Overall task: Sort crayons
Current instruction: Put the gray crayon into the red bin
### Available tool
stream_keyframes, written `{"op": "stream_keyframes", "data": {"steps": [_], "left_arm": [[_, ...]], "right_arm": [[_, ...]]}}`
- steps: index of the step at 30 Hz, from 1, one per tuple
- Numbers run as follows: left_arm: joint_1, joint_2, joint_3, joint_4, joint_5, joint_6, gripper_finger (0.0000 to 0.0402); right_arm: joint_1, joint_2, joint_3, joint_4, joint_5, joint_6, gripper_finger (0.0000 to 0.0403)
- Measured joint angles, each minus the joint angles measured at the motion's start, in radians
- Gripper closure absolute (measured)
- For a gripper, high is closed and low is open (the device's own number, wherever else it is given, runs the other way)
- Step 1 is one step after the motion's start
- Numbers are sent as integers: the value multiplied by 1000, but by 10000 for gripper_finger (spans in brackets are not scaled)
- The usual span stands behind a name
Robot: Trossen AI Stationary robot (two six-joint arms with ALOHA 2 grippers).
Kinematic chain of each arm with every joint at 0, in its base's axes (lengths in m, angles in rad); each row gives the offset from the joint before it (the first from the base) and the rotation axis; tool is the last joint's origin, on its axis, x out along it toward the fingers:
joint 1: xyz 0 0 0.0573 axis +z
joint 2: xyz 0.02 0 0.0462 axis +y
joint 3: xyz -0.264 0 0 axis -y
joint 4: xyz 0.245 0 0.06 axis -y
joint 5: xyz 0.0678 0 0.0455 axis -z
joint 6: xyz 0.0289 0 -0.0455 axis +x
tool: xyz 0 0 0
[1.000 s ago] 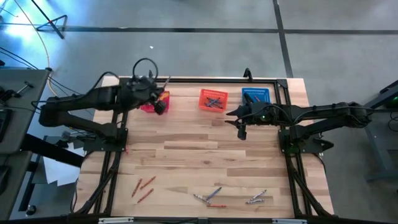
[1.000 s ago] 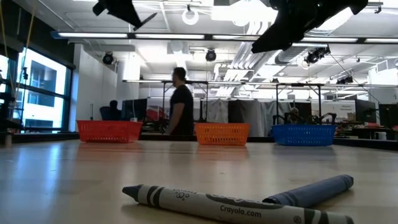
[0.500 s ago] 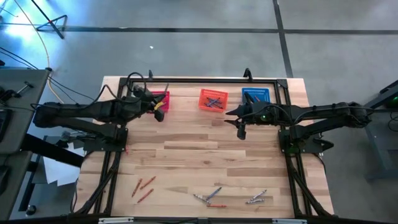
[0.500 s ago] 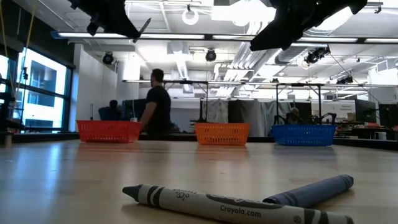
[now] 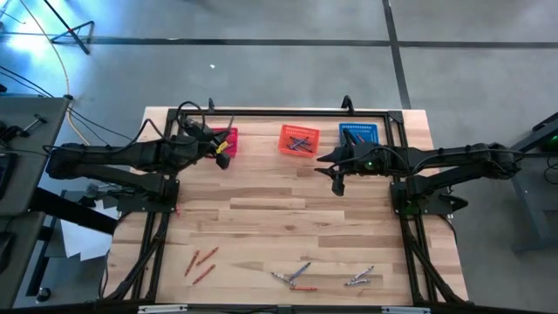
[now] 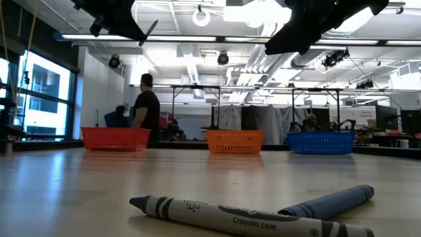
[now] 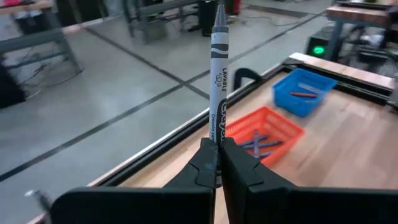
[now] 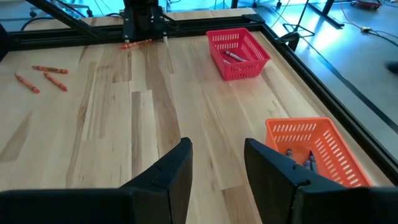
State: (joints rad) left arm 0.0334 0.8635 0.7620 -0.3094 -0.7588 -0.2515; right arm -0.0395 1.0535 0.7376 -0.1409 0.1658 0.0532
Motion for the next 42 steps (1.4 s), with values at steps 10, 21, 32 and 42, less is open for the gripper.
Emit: {"op": "stream_keyframes", "data": {"steps": [10,21,32,42], "left_arm": [[20,8,1,-214,-188,-292,401],[156,140,2,-400,-120,-427,401],[321,347,1,-404,79,-329,401],[480,462,1,-395,256,-165,401]], "right_arm": [[0,0,0,0,0,0,263],[0,0,0,2,0,0,263],[0,1,0,2,0,0,263],[0,1,0,0,0,18,263]]}}
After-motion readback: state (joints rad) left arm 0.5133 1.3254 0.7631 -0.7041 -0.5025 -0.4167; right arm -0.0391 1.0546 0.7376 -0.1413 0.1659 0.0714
